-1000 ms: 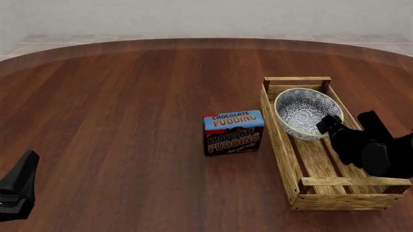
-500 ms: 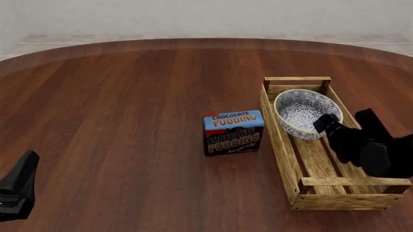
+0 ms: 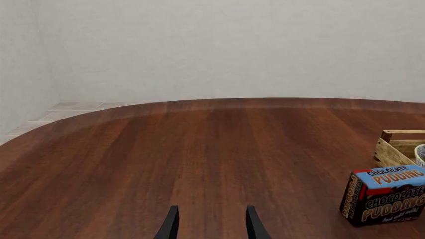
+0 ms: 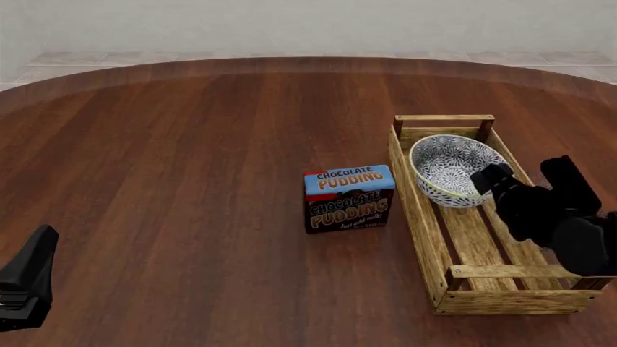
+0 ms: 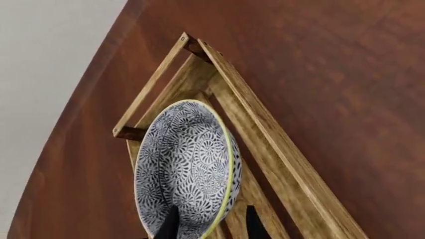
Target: Pick up the bowl on the left and put it in the tray.
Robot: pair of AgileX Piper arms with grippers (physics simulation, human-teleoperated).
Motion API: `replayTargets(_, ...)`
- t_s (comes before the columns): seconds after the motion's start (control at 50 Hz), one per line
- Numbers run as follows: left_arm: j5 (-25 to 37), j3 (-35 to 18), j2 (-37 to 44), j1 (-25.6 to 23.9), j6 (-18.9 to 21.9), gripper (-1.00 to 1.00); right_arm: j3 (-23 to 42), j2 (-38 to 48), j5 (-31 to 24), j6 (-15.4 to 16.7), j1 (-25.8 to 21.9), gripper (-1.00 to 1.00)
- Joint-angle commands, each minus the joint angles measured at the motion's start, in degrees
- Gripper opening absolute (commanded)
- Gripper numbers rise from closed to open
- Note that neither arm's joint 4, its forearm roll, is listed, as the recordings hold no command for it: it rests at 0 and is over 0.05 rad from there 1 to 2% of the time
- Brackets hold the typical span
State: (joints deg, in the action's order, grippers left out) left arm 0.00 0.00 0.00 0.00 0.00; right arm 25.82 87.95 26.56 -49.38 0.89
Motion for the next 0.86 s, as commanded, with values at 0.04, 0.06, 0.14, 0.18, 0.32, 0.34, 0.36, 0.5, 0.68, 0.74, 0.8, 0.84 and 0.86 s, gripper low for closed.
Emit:
replayTargets(0.04, 0.00, 0.00, 0.00, 0.00, 0.00, 1.00, -2.11, -7.76, -3.00, 0.07, -2.17, 1.00)
replayTargets(0.06, 0.00, 0.00, 0.00, 0.00, 0.00, 1.00, -2.04, -8.59, -3.65, 0.54, -1.77, 1.00)
replayTargets(0.14, 0.00, 0.00, 0.00, 0.00, 0.00, 1.00, -2.42, -10.67, -4.80, 0.42, -2.30, 1.00)
replayTargets(0.18, 0.00, 0.00, 0.00, 0.00, 0.00, 1.00, -2.61, -11.51, -5.20, 0.37, -2.72, 1.00)
replayTargets(0.32, 0.00, 0.00, 0.00, 0.00, 0.00, 1.00, -3.05, -14.74, -6.92, 0.52, -3.97, 1.00)
replayTargets(0.34, 0.00, 0.00, 0.00, 0.00, 0.00, 1.00, -2.83, -15.70, -7.79, 1.16, -3.54, 1.00)
replayTargets(0.36, 0.00, 0.00, 0.00, 0.00, 0.00, 1.00, -3.18, -15.86, -7.62, 0.55, -4.36, 1.00)
replayTargets(0.5, 0.00, 0.00, 0.00, 0.00, 0.00, 1.00, -3.56, -21.65, -11.23, 1.26, -5.53, 1.00)
replayTargets(0.68, 0.00, 0.00, 0.00, 0.00, 0.00, 1.00, -3.85, -27.44, -14.97, 1.41, -7.61, 1.00)
replayTargets(0.74, 0.00, 0.00, 0.00, 0.00, 0.00, 1.00, -3.71, -29.41, -16.51, 2.12, -7.74, 1.00)
replayTargets(0.8, 0.00, 0.00, 0.00, 0.00, 0.00, 1.00, -3.79, -29.77, -16.61, 2.00, -8.27, 1.00)
replayTargets(0.84, 0.00, 0.00, 0.00, 0.00, 0.00, 1.00, -3.69, -30.76, -17.34, 2.12, -8.76, 1.00)
replayTargets(0.86, 0.00, 0.00, 0.00, 0.00, 0.00, 1.00, -3.73, -31.00, -17.47, 2.08, -8.75, 1.00)
